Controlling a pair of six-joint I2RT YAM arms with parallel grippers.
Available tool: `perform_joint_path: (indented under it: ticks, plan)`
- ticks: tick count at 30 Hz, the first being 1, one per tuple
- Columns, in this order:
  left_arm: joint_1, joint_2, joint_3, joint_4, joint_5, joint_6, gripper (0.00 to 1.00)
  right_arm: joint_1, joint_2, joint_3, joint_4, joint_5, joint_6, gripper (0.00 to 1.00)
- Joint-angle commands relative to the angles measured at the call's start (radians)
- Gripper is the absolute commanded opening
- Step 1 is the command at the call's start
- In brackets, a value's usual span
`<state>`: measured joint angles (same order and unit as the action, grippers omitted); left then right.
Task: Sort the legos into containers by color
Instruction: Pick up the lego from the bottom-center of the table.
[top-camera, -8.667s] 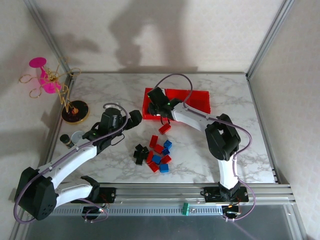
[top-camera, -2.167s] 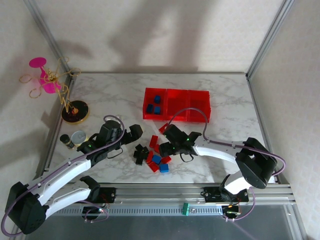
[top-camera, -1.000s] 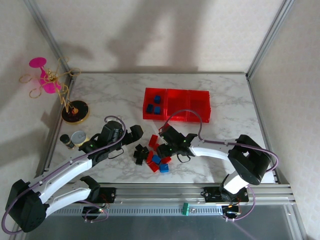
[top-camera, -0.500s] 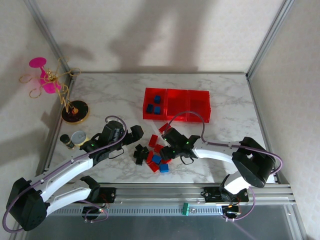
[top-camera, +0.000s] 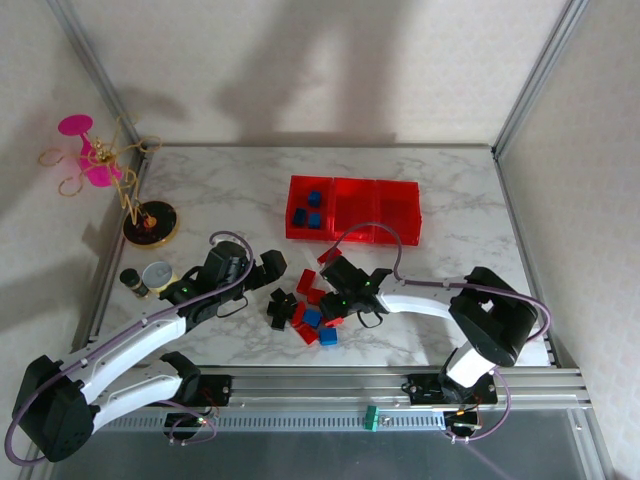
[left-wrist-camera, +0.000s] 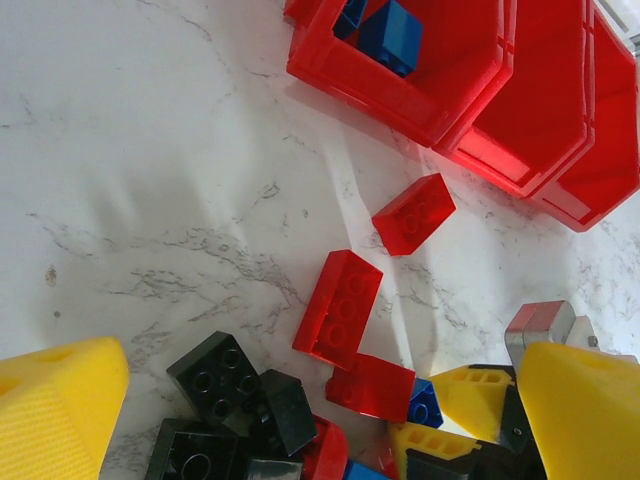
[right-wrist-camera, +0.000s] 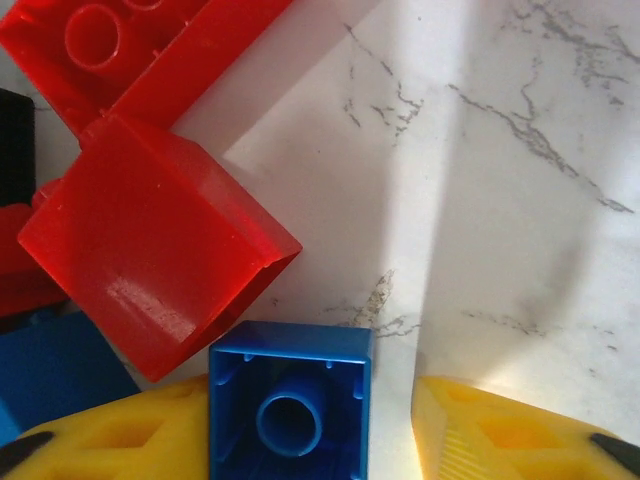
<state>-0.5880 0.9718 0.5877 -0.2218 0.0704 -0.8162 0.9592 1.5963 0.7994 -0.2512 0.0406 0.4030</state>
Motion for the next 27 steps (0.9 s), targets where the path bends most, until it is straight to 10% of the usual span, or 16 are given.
perform_joint_path:
  ticks: [1, 19, 27]
  plan:
    - [-0.010, 0.007, 0.044, -0.004, -0.026, 0.000, 1.00, -0.011, -0.004, 0.015, -0.031, 0.027, -0.009, 0.47]
    - [-0.006, 0.031, 0.116, 0.029, -0.045, 0.018, 1.00, -0.062, -0.079, 0.190, -0.124, 0.100, 0.028, 0.35]
    - [0.036, 0.067, 0.178, 0.039, -0.050, 0.051, 1.00, -0.113, 0.122, 0.455, -0.071, 0.159, 0.030, 0.34]
